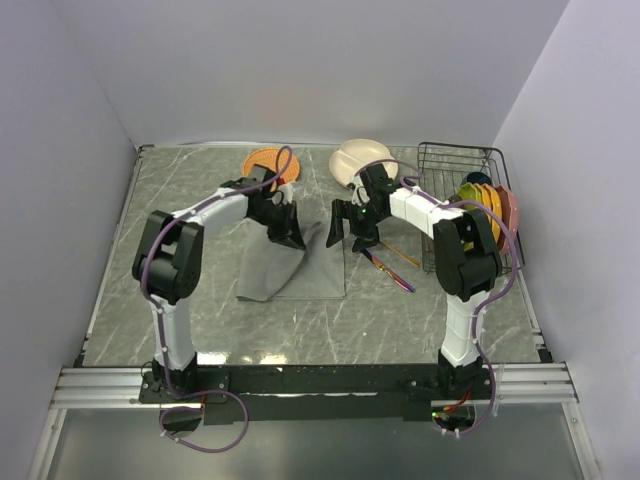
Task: Fold the napkin into a case and place the utensils inside
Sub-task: Fold the rectangle-folded napkin at the center of the board.
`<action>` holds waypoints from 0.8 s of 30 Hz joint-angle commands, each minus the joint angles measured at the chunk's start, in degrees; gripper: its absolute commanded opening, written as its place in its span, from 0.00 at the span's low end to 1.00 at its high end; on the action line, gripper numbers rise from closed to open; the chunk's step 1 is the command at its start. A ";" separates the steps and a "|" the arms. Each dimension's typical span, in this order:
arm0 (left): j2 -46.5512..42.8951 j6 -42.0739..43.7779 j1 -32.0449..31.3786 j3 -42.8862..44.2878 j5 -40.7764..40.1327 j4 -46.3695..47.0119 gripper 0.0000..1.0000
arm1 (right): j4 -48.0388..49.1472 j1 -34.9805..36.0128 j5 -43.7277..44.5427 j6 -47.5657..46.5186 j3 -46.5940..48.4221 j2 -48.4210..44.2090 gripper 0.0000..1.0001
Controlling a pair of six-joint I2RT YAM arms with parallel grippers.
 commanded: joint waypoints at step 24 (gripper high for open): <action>-10.57 -4.62 10.22 -5.84 -0.64 7.32 0.69 | -0.91 -1.46 1.26 -2.42 -0.89 -4.55 0.92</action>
